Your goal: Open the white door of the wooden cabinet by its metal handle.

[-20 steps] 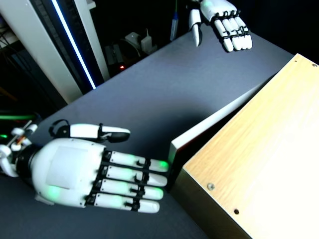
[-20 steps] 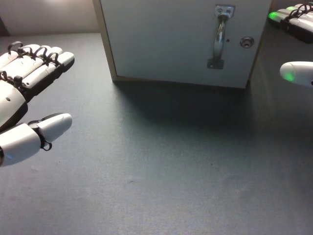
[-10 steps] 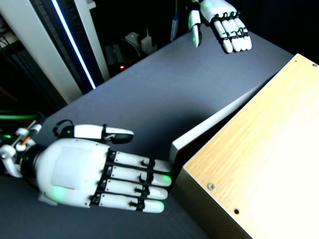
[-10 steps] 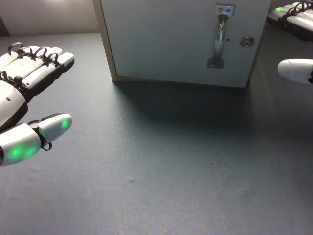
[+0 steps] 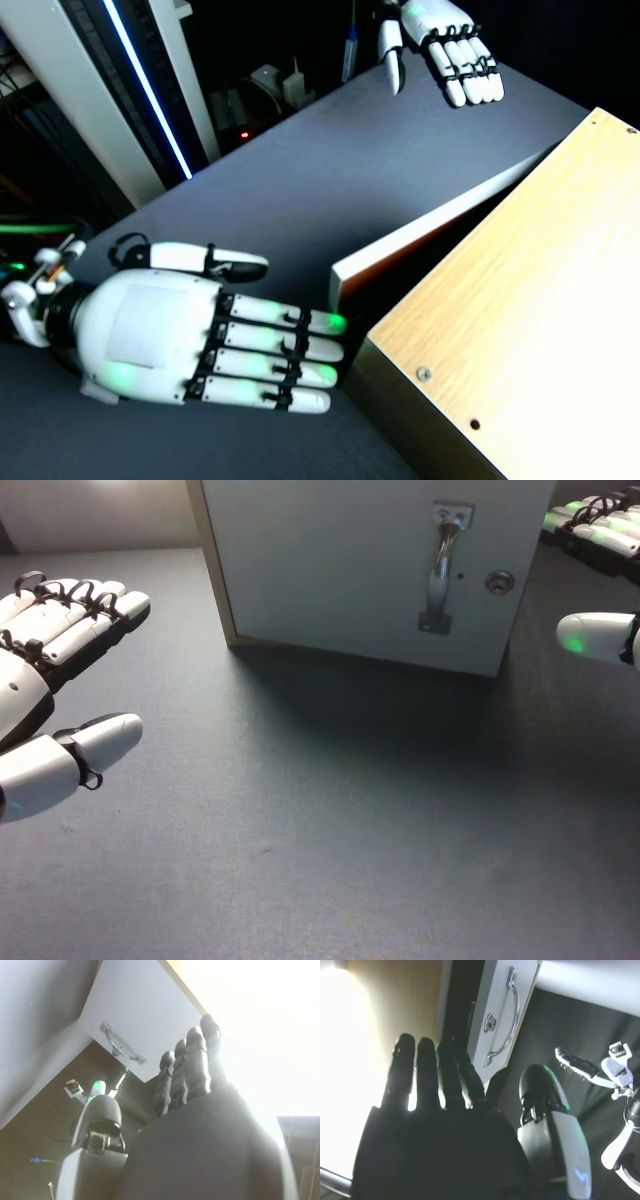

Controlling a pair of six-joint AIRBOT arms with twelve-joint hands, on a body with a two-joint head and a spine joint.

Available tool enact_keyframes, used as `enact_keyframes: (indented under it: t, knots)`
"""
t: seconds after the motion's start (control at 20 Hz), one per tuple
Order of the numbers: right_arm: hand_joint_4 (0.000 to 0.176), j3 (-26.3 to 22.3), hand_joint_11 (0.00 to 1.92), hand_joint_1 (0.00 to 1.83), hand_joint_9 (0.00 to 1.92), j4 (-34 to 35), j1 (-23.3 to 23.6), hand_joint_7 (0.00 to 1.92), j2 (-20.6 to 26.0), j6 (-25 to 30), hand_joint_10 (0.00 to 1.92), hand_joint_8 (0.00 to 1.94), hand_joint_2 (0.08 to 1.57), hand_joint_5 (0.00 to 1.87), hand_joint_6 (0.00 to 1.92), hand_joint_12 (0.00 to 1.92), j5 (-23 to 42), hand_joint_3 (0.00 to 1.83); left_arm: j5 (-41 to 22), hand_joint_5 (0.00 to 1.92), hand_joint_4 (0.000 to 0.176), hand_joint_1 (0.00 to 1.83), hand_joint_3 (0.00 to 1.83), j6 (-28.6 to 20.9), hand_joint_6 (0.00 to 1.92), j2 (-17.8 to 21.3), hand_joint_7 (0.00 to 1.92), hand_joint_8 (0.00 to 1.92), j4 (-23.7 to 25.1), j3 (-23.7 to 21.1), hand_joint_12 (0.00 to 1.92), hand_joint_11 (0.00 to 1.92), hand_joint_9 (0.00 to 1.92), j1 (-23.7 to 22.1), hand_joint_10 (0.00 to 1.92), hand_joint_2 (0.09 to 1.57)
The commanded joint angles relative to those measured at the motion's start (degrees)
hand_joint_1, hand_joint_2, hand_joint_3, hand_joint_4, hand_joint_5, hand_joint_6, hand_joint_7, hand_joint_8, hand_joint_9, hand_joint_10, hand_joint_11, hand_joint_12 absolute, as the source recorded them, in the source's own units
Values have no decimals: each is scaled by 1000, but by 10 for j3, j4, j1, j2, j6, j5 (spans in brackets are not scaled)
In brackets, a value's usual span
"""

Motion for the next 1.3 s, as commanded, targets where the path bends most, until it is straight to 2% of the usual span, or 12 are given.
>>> enact_keyframes:
  t: [0.0,0.35,0.55,0.7,0.8,0.9,1.0,1.1,1.25]
  knots:
    - [0,-3,1,0,0,4,7,0,4,3,0,0,1338,0,0,0,87,0,-75,76,0,0,1,-2,1,0,57,1,-4,2,265,0,70,-3,2,1470]
    - [0,-33,20,0,0,1,-9,0,28,3,0,0,1341,0,0,8,121,0,-78,71,0,0,2,-4,1,0,43,1,-5,1,240,2,60,0,2,1475]
    - [0,-48,0,9,0,-14,-10,0,30,4,0,0,1438,0,0,0,139,12,-79,79,0,5,2,-7,3,0,53,5,-5,1,249,8,70,2,5,1476]
    - [0,-62,0,114,0,-22,-12,0,34,4,0,0,1498,0,0,0,155,9,-82,78,0,14,0,-9,1,0,55,1,-5,1,260,0,67,4,1,1473]
    - [0,-69,0,35,0,-34,-12,0,37,10,0,0,1465,0,0,0,164,0,-83,80,0,12,0,-10,1,0,54,1,-6,0,254,0,66,6,1,1472]
    - [0,-71,0,148,0,-50,-12,0,37,23,0,0,1464,0,0,0,169,0,-84,77,0,17,2,-10,1,0,51,1,-7,0,238,0,62,7,1,1480]
    - [0,-73,0,136,0,-62,-12,0,37,32,0,0,1451,0,0,0,172,0,-84,76,0,15,1,-11,1,0,50,3,-7,0,226,7,61,7,2,1478]
    - [0,-75,0,11,0,-77,-12,0,37,45,0,0,1415,0,0,0,173,0,-85,73,0,45,0,-11,0,0,48,1,-8,0,235,0,58,8,1,1478]
    - [0,-77,0,0,0,-94,-12,0,36,57,0,0,1367,0,0,0,173,0,-87,81,0,62,0,-12,1,0,67,1,-10,0,285,0,77,9,2,1469]
